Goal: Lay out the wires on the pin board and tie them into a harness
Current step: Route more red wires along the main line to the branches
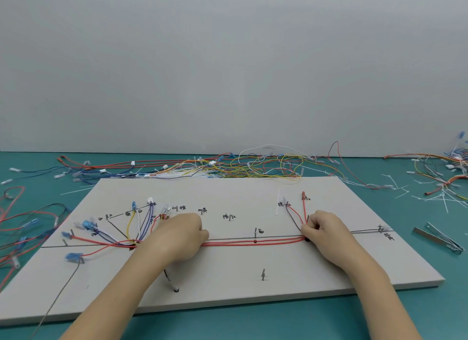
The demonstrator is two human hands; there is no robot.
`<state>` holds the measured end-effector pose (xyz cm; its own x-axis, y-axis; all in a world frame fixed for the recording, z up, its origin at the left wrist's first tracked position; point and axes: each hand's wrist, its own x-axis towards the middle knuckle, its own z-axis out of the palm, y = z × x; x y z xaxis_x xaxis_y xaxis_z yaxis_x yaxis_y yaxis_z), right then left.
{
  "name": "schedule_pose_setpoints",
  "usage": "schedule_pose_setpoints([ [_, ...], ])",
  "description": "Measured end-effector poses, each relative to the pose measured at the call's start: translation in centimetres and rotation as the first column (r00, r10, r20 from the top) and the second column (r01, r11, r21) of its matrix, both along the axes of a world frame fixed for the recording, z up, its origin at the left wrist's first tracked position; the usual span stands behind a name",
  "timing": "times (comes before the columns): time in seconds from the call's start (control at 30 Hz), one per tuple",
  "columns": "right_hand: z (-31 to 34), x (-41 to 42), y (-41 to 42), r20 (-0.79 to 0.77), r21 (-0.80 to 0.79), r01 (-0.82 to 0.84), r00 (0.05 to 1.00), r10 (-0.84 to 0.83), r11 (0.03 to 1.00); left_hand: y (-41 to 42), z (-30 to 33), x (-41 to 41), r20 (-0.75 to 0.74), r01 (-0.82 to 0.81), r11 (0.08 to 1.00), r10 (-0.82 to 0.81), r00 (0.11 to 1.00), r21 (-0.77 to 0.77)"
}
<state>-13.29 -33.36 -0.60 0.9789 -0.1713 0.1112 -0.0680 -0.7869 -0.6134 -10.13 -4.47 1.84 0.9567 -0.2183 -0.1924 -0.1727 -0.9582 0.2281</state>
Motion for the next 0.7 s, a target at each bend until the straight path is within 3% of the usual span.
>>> schedule_pose_setpoints([
  [0.2, 0.2, -0.8, -2.5, -0.038, 0.028, 0.091, 0.995, -0.09, 0.995, -3.6, -1.2, -1.3, 0.179, -0.027, 0.999, 0.024, 0.984, 0.017],
  [0.4, 0.2, -1.1, -4.0, -0.056, -0.01, 0.162, 0.985, -0.162, 0.987, -4.5, -3.1, -1.7, 0.305, 0.012, 0.994, 0.022, 0.952, -0.107],
  [0.7, 0.2, -1.3, -5.1, -0.023, -0.016, 0.313, 0.949, -0.313, 0.95, -7.0, -4.0, -2.5, 0.426, 0.065, 0.997, -0.039, 0.904, -0.047],
])
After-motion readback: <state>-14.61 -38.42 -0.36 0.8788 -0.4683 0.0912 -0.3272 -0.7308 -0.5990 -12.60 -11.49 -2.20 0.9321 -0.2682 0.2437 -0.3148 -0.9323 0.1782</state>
